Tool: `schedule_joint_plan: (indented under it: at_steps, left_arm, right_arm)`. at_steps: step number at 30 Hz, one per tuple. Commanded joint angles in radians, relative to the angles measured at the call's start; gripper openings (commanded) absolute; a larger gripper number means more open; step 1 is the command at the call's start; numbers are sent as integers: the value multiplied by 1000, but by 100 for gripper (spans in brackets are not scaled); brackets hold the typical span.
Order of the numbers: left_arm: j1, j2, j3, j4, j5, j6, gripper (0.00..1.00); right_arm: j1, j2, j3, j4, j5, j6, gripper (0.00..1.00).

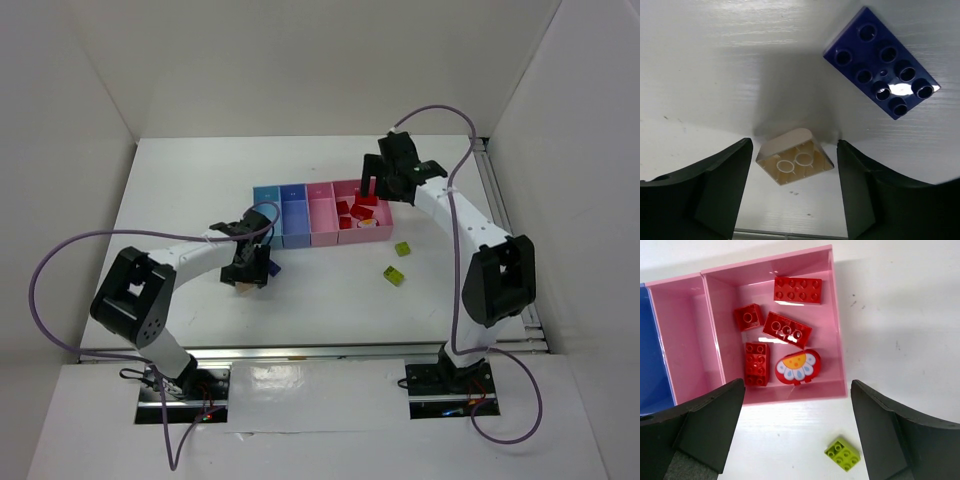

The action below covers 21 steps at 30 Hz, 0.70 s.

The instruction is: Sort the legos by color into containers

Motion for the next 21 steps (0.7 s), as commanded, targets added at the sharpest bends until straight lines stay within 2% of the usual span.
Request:
schedule_joint_plan:
  at_steps: [1,6,10,17,21]
  left_arm:
    - [-8,6,-4,20,54,-5,75]
    - [-18,-18,-13,20,105,-20,58]
    - [-27,-18,-2,-4,105,-20,33]
    - [-102,-66,119,-161,53,-46,34]
    - [-114,-78,289,-251,4,-66,35]
  right_arm:
    - [-17,-68,-14,-38,43,12,94]
    - [-28,-88,-25,-56,56,12,92]
    - [-37,-106,-45,-65,65,12,92]
    - [-46,-146,-74,-65,74,21,92]
    - [-66,-178,-97,-65,83,32,92]
